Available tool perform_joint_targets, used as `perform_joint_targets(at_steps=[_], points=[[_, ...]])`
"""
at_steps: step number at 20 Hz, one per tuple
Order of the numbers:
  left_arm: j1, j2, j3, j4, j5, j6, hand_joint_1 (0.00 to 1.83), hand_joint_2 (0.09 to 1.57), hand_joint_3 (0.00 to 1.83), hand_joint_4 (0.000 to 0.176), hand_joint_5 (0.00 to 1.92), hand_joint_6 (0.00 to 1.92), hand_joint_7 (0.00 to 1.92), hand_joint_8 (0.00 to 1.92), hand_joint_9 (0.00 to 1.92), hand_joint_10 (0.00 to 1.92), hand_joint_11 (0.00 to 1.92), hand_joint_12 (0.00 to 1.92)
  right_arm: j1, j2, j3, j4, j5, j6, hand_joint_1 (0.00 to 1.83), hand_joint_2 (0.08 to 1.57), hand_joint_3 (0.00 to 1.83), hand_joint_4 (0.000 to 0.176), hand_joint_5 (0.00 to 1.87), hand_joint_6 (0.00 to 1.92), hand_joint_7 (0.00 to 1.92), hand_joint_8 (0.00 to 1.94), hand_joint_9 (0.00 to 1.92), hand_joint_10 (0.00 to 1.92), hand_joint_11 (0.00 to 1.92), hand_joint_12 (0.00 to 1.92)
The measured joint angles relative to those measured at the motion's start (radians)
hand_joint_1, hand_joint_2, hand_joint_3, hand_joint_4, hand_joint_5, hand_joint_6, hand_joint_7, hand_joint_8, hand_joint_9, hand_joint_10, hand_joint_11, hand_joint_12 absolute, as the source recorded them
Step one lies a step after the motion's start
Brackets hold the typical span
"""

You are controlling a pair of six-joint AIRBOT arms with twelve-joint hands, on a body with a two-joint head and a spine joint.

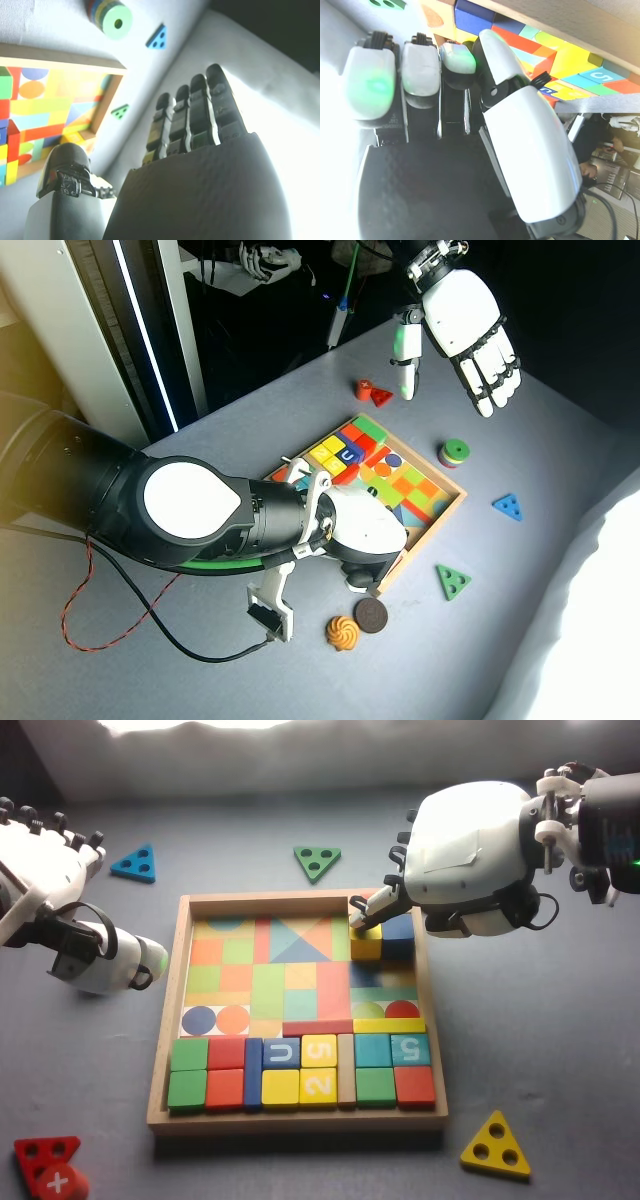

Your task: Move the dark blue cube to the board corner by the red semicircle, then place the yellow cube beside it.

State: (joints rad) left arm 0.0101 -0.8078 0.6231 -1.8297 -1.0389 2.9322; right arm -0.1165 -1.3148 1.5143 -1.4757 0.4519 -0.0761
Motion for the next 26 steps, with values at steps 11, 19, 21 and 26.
perform_joint_targets(at_steps=[11,19,21,26], points=[[-0.003,-0.001,-0.002,-0.006,-0.001,0.000,0.00,1.17,0.00,0.000,0.03,0.00,0.02,0.00,0.02,0.00,0.00,0.12,0.088,0.022,0.001,0.013,-0.002,0.122,1.05,1.39,0.00,0.000,0.54,0.01,1.17,1.94,1.37,1.92,1.51,1.92],[-0.008,-0.024,-0.010,-0.019,-0.002,0.000,0.00,1.17,0.00,0.000,0.03,0.00,0.02,0.00,0.02,0.00,0.00,0.12,0.068,0.230,-0.179,0.011,0.015,0.182,1.04,1.39,0.00,0.000,0.54,0.00,1.14,1.94,1.37,1.92,1.51,1.92],[-0.008,-0.024,-0.013,-0.015,-0.003,0.000,0.00,1.17,0.00,0.000,0.04,0.00,0.03,0.00,0.03,0.00,0.00,0.14,0.043,0.286,-0.231,0.000,0.016,0.231,1.06,1.39,0.00,0.000,0.54,0.00,1.13,1.94,1.36,1.92,1.47,1.92],[-0.020,-0.024,-0.010,-0.011,-0.006,0.000,0.00,1.17,0.00,0.000,0.04,0.00,0.03,0.00,0.03,0.00,0.00,0.13,0.011,0.434,-0.357,0.006,0.048,0.230,1.08,1.37,0.00,0.000,0.54,0.00,1.15,1.94,1.36,1.92,1.47,1.92]])
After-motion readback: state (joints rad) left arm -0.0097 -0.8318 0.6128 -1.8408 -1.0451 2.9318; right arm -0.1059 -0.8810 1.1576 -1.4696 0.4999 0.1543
